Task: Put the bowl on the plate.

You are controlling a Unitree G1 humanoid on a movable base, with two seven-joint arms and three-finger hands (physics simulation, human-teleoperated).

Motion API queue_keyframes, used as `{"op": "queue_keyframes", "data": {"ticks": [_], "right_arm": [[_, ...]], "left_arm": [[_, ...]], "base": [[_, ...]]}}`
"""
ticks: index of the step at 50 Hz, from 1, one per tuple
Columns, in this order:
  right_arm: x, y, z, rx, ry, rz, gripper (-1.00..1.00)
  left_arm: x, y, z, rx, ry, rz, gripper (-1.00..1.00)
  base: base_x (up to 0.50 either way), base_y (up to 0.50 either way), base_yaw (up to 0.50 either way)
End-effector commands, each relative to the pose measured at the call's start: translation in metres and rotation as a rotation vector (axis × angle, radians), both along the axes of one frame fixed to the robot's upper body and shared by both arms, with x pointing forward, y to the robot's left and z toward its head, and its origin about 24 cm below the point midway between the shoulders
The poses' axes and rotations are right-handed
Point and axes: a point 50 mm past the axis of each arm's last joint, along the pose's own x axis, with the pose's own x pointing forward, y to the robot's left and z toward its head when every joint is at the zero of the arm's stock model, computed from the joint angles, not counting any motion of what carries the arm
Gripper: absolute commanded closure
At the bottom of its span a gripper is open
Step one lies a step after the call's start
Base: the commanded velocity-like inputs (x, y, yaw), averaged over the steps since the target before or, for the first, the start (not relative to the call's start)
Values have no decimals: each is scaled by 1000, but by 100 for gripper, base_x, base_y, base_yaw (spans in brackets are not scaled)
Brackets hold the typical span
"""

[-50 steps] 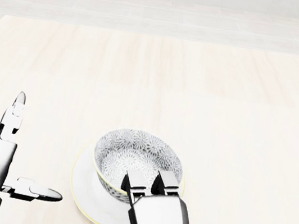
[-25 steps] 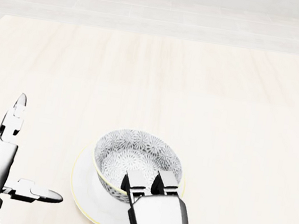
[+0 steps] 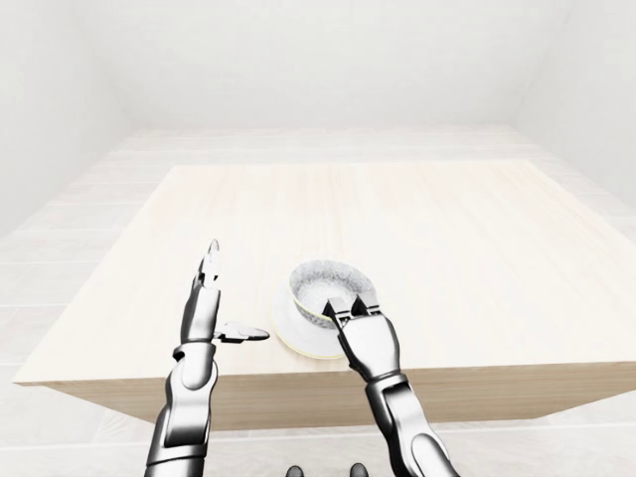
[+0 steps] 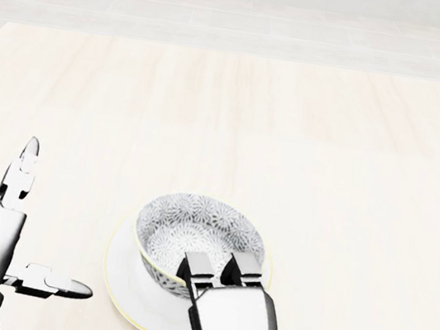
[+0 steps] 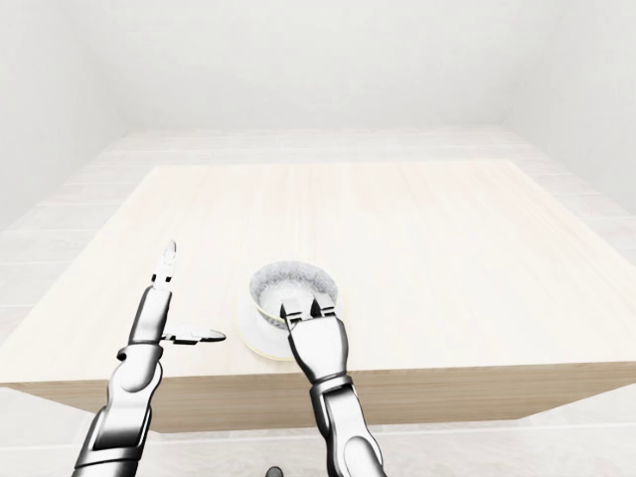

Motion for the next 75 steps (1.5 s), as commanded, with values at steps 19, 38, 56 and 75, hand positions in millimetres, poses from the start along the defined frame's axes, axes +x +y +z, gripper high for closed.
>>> {"op": "queue_keyframes", "data": {"ticks": [19,38,56,75], "right_arm": [[-1,0,5,-10,-39,0,19],[-1,0,6,-3,-37,0,15],[3,-2,13,13,-52,-10,-100],[5,-4,18,34,-64,-22,-100]], "left_arm": [[0,0,1,3,-3,-1,-100],[0,1,-3,4,11,6,-100],[0,1,-7,5,24,9,-100],[2,1,-11,11,39,20,-100]], "base": [[0,0,0],[0,0,0],[0,0,0],[0,0,0]]}}
